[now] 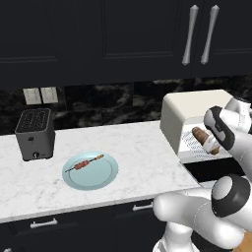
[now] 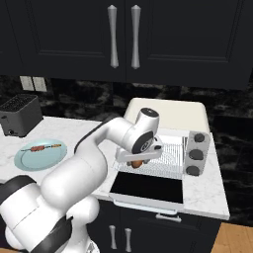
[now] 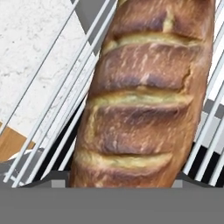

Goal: Pick up the kebab skewer and baguette bread, and place them inside the toaster oven. Close the toaster oven door and start by setting the timer.

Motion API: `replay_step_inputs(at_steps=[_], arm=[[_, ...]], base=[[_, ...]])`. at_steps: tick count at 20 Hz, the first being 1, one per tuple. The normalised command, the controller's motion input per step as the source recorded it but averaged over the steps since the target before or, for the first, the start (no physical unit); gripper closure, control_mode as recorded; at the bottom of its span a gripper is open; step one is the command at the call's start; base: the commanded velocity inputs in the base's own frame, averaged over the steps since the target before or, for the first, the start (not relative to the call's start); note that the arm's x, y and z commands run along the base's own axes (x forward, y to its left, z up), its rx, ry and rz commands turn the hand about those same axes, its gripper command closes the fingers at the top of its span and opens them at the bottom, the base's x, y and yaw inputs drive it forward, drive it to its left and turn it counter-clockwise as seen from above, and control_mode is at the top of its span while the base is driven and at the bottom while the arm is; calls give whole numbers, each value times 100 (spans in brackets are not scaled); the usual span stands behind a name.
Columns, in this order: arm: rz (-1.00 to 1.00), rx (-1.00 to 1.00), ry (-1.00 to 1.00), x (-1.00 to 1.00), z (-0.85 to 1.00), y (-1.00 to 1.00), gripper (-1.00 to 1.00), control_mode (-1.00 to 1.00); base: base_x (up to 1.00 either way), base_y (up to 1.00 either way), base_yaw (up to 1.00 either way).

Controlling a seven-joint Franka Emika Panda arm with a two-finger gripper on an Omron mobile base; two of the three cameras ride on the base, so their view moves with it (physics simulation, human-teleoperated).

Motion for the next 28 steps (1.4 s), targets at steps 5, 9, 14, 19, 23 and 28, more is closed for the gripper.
replay_step_inputs(at_steps=[5,9,14,19,23,28], arm=[[0,0,0,-5,-34,0,100,-100],[0,0,0,-18,-31,3,-100,-100],[-2,0,0,-27,-12,1,-100,-100],[-7,0,0,-46,-7,4,-100,-100],[-6,0,-9,-4,42,0,-100,-100],[-6,0,-10,-68,74,11,-100,-100]], base=[[0,0,0],[0,0,0],[0,0,0],[0,0,0],[0,0,0],[0,0,0]])
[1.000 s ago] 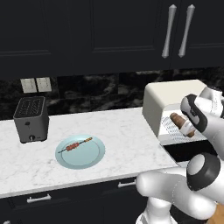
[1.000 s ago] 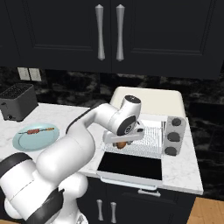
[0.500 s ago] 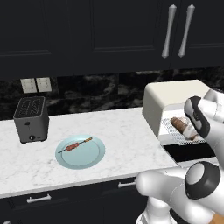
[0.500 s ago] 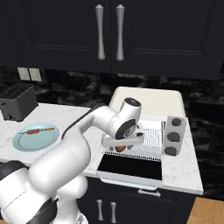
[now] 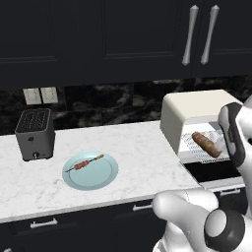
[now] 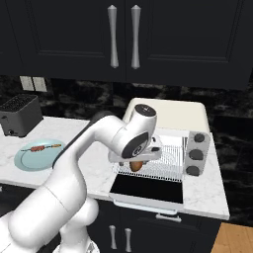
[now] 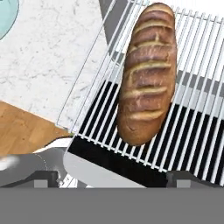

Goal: Pick up the kebab skewer and baguette bread, and place them inside the toaster oven. Close the toaster oven door and start by setting the timer.

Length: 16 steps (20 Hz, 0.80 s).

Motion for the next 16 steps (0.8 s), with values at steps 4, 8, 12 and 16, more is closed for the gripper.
replay_step_inputs(at_steps=[4,8,12,16], arm=[[-12,0,-2,-96,48,63,-100,-100],[-23,0,0,-82,24,97,-100,-100],[-33,0,-3,-8,2,100,-100,-100],[-31,0,-11,17,21,100,-100,-100]], base=[[0,0,0],[0,0,0],[0,0,0],[0,0,0]])
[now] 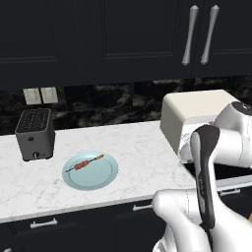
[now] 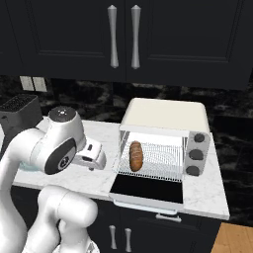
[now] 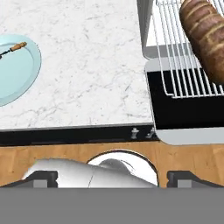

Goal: Pick up the kebab skewer and baguette bread, and place them inside the toaster oven. Close the toaster oven door and start by setting the timer.

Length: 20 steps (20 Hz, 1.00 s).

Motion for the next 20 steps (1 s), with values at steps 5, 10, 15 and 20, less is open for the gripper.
replay_step_inputs(at_steps=[5,10,15,20], arm=[[-31,0,-9,31,12,100,-100,-100],[-13,0,0,51,0,67,-100,-100],[4,0,0,46,0,57,-100,-100],[27,-6,0,27,-1,25,-100,-100]], base=[[0,0,0],[0,0,0],[0,0,0],[0,0,0]])
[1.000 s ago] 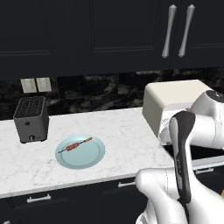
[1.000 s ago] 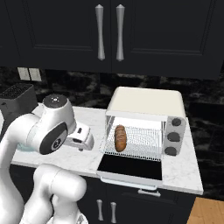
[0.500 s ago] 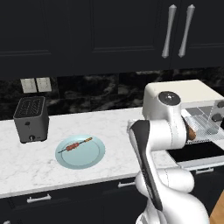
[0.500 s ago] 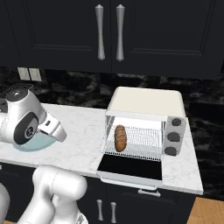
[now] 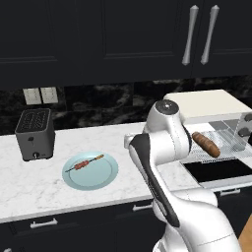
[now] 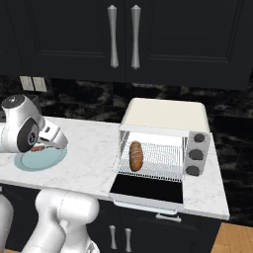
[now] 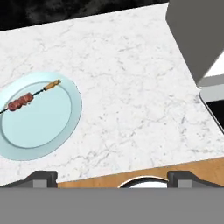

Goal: Pick up the kebab skewer and baguette bread, and place them inside the toaster oven. Close the toaster oven door and start by setting the timer.

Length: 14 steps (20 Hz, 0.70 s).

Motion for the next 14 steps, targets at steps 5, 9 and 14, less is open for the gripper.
replay_step_inputs(at_steps=[5,9,14], arm=[[31,-13,1,51,-16,30,-100,-100],[32,-23,0,41,-31,36,-100,-100],[31,-32,0,11,-34,41,-100,-100]], base=[[0,0,0],[0,0,0],[0,0,0]])
